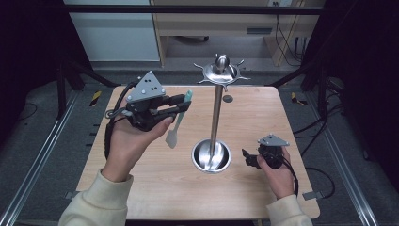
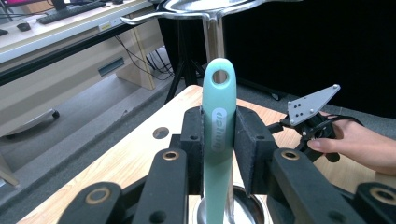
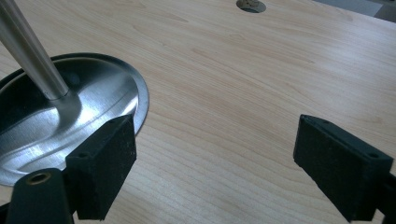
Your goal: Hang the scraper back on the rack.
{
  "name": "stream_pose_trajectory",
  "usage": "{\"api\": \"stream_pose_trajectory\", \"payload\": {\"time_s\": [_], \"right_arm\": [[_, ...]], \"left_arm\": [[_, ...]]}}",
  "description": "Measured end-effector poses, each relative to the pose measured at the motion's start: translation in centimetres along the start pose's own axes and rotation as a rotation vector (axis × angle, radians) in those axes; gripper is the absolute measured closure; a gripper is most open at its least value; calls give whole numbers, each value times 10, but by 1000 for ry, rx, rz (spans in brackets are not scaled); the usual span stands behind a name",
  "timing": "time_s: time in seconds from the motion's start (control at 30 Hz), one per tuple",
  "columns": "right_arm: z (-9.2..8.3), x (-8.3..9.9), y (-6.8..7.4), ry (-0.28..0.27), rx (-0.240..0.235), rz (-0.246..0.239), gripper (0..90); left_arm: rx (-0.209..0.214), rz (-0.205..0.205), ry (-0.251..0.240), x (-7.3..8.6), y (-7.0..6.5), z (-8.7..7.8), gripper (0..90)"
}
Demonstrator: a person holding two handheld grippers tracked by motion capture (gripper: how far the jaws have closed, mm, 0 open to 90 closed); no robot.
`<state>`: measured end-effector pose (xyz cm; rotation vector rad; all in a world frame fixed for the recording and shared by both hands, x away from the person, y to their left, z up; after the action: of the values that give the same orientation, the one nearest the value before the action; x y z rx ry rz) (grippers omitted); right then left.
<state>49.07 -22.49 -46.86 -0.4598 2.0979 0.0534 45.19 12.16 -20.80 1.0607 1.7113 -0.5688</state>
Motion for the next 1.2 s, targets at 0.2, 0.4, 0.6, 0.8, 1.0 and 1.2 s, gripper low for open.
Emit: {"api": "stream_pose_trajectory", "payload": {"time_s": [0.2,0.4,0.6,0.8,1.0,1.2], "right_arm": [[0,0,0,2,-1,8,135],[0,0,0,3,0,7,135],[0,0,0,2,-1,7,135],[0,0,0,2,-1,3,135],[0,0,1,4,-4,11,135],[0,0,0,2,-3,6,135]], "left_arm": [[3,-1,-15,-3,-1,0,740],[9,-7,-37,-6,-2,0,740],[7,-14,-49,-9,1,1,740],[8,-26,-61,-15,6,3,739],[18,-41,-62,-18,10,7,740],[29,-48,-57,-18,12,9,739]]}}
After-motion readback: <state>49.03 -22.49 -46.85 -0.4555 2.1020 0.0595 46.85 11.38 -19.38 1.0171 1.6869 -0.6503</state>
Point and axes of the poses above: each handheld gripper's, and its own axes: z roughly forward along the jaws, x roughly out of its underside, y roughly to its left, the point moved 1 cm from there along z, roughly forward along the jaws, and after that the axes turned 6 degrees about x, right-handed, at the moved point
